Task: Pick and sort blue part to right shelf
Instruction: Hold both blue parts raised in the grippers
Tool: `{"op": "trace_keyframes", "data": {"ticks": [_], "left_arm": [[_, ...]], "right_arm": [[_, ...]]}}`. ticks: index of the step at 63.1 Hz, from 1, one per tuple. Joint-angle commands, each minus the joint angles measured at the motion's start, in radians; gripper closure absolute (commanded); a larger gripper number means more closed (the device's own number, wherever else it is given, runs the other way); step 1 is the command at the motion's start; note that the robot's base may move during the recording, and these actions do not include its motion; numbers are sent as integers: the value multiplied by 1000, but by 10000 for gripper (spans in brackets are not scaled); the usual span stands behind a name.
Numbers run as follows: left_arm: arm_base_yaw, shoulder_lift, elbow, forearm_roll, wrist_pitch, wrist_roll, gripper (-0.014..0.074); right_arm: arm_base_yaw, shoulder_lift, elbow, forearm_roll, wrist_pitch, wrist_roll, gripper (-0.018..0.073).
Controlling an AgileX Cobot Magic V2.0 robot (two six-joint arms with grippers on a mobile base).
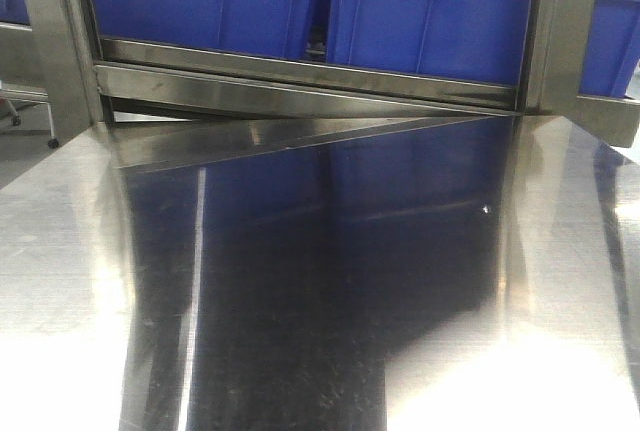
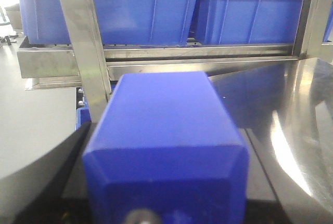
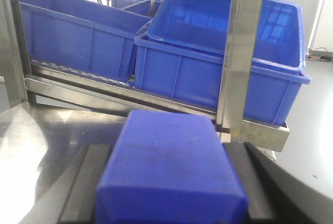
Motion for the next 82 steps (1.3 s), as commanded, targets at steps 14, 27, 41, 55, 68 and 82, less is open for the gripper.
{"op": "trace_keyframes", "data": {"ticks": [14, 27, 41, 55, 68, 82], "left_arm": [[-2, 10, -27, 7, -88, 1, 346], [-2, 10, -27, 7, -88, 1, 346], [-2, 10, -27, 7, -88, 1, 346], [-2, 10, -27, 7, -88, 1, 346], [-2, 10, -27, 7, -88, 1, 346], [-2, 8, -27, 5, -88, 1, 346]], "right_arm": [[-1, -3, -26, -18, -87, -9, 400], [-1, -3, -26, -18, -87, -9, 400], [-1, -3, -26, -18, -87, -9, 400], [-1, -2, -26, -18, -87, -9, 400], [-1, -2, -26, -18, -87, -9, 400], [-1, -2, -26, -18, -87, -9, 400]]}}
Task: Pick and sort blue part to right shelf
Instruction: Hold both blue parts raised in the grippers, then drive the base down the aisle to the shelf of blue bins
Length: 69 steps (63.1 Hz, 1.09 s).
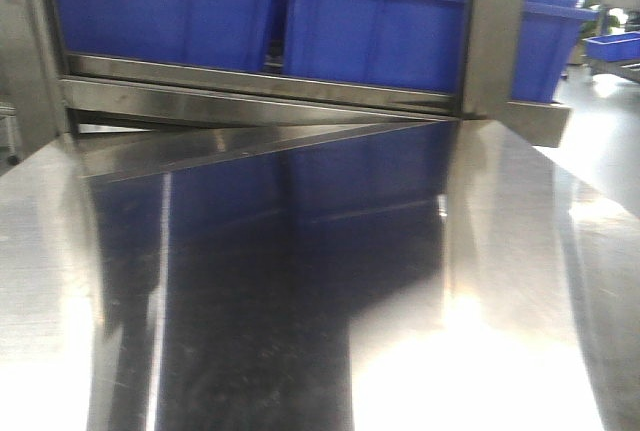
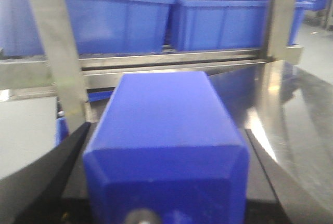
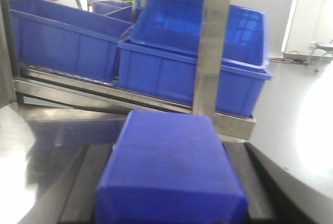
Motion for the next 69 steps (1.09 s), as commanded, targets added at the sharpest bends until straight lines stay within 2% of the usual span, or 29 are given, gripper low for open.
{"op": "trace_keyframes", "data": {"ticks": [1, 69], "left_arm": [[-2, 10, -27, 3, -88, 1, 346], [-2, 8, -27, 1, -88, 1, 346]], "right_arm": [[-1, -2, -26, -18, -88, -8, 400], [-1, 0, -26, -18, -89, -8, 400]]}}
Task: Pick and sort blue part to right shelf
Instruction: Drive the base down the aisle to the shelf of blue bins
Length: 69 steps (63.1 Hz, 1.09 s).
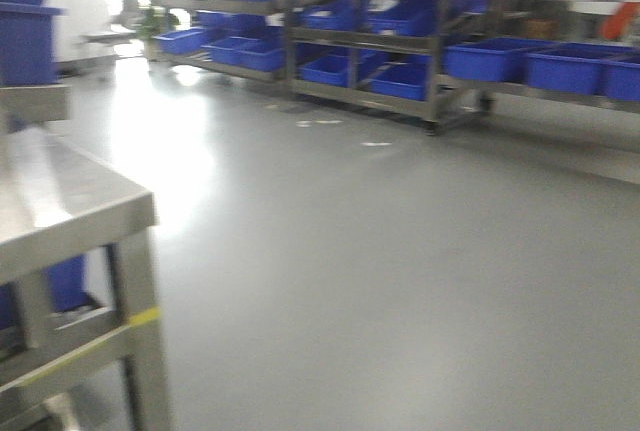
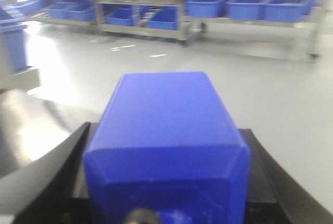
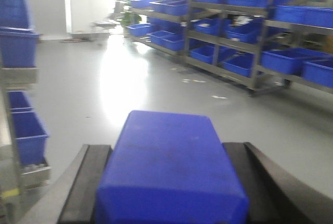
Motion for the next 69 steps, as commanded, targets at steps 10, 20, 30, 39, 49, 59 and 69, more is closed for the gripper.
{"op": "trace_keyframes", "data": {"ticks": [10, 20, 30, 39, 49, 59, 69], "left_arm": [[-2, 14, -27, 1, -88, 1, 346], [-2, 14, -27, 1, -88, 1, 346], [-2, 14, -27, 1, -88, 1, 346], [-2, 14, -27, 1, -88, 1, 346], [-2, 14, -27, 1, -88, 1, 346], [-2, 14, -27, 1, -88, 1, 346], [-2, 14, -27, 1, -88, 1, 346]], "right_arm": [[-1, 2, -26, -18, -93, -8, 400], [-1, 2, -26, -18, -93, -8, 400], [-1, 2, -26, -18, -93, -8, 400], [-1, 2, -26, -18, -93, -8, 400], [-1, 2, -26, -18, -93, -8, 400], [-1, 2, -26, -18, -93, -8, 400], [-1, 3, -26, -18, -93, -8, 400]]}}
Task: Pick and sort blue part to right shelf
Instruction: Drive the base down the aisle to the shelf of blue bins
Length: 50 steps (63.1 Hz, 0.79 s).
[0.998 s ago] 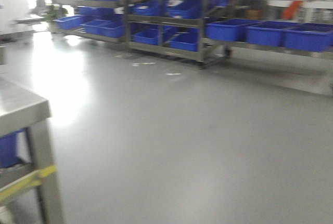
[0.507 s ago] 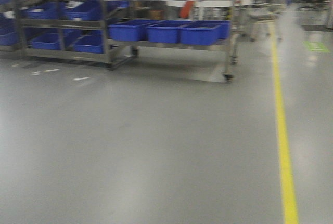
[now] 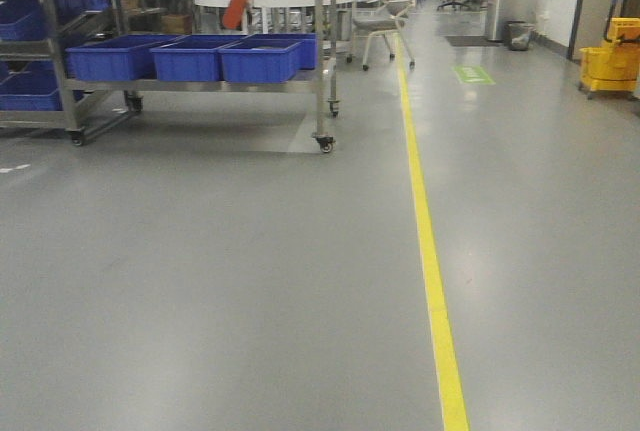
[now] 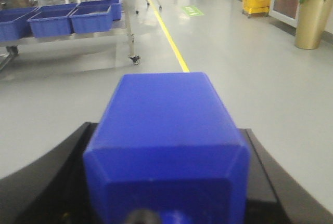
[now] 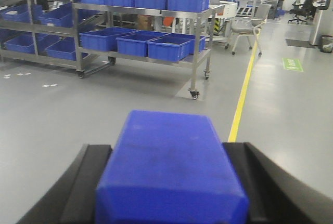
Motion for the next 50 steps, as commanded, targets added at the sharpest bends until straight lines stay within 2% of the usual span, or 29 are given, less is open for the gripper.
{"op": "trace_keyframes", "data": {"ticks": [1, 50], "left_arm": [[-2, 14, -29, 1, -88, 0, 346], [-2, 14, -29, 1, -88, 0, 346]], "right_arm": [[-1, 3, -26, -18, -95, -8, 400], [-1, 3, -26, -18, -95, -8, 400]]}}
